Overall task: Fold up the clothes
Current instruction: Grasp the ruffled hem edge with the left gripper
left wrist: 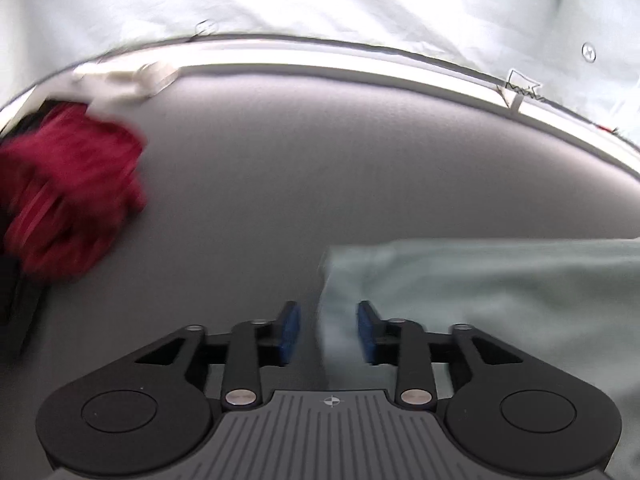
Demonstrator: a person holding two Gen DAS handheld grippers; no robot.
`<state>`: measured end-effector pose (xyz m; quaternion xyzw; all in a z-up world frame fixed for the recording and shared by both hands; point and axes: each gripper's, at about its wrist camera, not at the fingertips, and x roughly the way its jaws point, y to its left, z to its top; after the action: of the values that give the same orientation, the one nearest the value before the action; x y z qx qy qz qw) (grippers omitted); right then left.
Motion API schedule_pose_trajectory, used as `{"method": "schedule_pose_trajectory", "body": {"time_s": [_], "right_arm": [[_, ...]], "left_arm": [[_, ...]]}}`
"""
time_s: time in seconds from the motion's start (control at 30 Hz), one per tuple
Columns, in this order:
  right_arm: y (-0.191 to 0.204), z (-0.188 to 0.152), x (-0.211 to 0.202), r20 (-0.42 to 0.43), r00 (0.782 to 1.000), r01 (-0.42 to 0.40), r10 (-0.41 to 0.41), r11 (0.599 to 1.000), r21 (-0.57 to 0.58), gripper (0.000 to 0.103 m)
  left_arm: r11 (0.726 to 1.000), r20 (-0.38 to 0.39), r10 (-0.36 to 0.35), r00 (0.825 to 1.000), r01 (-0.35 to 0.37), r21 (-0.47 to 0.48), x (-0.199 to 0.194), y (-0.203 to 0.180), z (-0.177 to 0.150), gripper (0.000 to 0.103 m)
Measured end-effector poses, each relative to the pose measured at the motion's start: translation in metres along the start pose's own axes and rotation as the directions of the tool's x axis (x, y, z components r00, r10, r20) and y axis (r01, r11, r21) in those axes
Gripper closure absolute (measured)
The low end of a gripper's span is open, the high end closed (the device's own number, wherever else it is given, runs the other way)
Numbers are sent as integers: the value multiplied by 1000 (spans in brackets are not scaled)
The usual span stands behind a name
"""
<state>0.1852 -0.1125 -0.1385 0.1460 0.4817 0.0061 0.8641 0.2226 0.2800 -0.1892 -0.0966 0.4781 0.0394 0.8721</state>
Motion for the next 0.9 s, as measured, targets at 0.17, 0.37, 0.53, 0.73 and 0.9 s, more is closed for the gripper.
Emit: {"method": "schedule_pose_trajectory", "body": {"time_s": [0.17, 0.37, 0.53, 0.73, 0.9], "right_arm": [[-1, -3, 5, -27, 1000, -14, 15, 1000, 17, 38], [1, -5, 1, -26, 999, -27, 27, 1000, -4, 38], [5, -10, -9, -20, 999, -40, 39, 998, -40, 38], [1, -25, -17, -28, 999, -38, 37, 998, -51, 38], [-4, -39, -25, -35, 999, -22, 20, 999, -42, 38]], "left_arm": [[999, -100, -37, 994, 35, -23, -41, 6, -69, 57], [999, -156, -31, 987, 33, 7, -60, -16, -116, 55], [1000, -128, -9, 992, 13, 28, -60, -29, -125, 51], [993, -93, 111, 989, -106, 58, -63, -52, -136, 64], [981, -106, 192, 976, -189, 39, -71, -54, -140, 72]]}}
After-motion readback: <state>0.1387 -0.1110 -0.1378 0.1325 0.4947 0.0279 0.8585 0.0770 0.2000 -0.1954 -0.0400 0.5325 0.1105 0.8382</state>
